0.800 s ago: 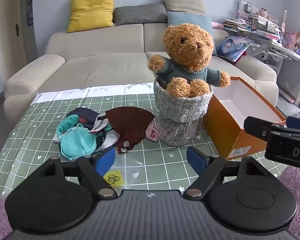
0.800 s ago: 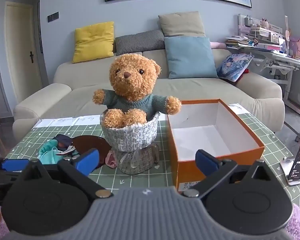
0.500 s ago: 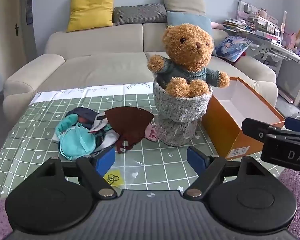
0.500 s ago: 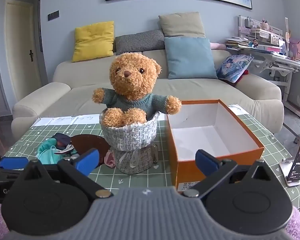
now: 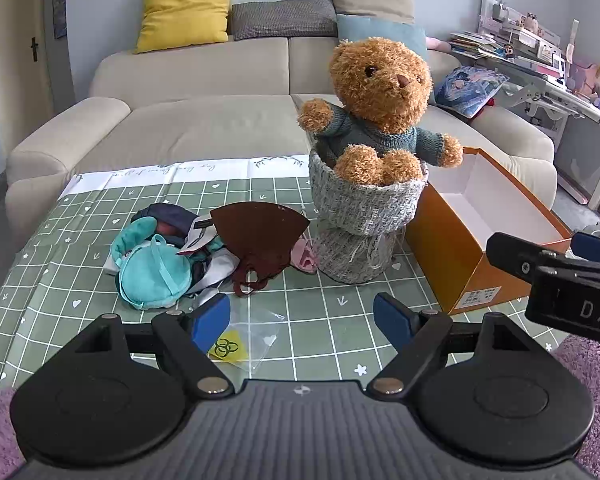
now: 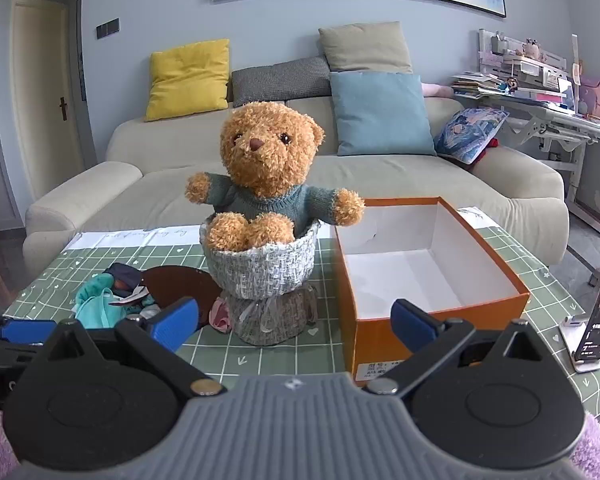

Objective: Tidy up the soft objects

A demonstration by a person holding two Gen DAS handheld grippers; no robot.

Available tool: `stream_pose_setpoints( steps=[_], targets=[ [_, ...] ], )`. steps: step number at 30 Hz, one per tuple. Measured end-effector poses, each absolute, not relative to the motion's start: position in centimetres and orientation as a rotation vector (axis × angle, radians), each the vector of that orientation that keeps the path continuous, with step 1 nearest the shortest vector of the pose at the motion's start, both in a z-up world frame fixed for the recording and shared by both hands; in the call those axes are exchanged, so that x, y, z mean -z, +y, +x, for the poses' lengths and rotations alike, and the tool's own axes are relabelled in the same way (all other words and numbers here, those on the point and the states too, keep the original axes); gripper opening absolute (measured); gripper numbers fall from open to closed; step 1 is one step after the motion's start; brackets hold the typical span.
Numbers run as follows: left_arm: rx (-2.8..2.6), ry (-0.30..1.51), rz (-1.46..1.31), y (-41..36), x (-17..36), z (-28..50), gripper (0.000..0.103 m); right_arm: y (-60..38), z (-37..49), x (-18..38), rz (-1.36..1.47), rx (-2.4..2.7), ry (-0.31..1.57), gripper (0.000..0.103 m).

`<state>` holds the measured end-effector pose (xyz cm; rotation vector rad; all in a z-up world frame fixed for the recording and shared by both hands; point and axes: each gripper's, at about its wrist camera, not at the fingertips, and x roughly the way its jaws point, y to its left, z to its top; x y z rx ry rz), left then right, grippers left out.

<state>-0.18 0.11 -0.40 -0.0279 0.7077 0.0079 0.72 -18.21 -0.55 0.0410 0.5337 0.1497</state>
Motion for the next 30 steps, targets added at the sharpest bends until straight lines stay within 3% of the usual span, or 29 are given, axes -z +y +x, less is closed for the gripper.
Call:
stream_pose_setpoints(
  steps=[30],
  targets=[
    [-0.035, 0.749, -0.054, 1.2, 1.1, 0.1, 0.095, -17.3, 0.9, 0.7, -0.005, -0.167, 0.557, 0.101]
  ],
)
